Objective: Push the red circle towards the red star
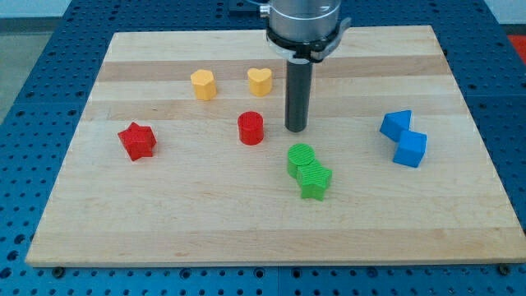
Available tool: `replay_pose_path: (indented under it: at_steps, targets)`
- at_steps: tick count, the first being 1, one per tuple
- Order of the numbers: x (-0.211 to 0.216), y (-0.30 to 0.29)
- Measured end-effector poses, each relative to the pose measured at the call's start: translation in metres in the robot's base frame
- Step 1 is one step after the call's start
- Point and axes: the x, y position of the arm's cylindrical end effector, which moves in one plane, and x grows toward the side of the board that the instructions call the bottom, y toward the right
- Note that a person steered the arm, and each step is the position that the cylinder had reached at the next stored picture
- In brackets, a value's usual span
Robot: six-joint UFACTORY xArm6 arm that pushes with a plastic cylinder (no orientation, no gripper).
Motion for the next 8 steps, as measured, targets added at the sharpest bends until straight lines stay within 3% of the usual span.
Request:
replay_pose_path:
  at_steps: [2, 8]
  targets:
    - [0.000, -0.027]
    - [0.000, -0.189]
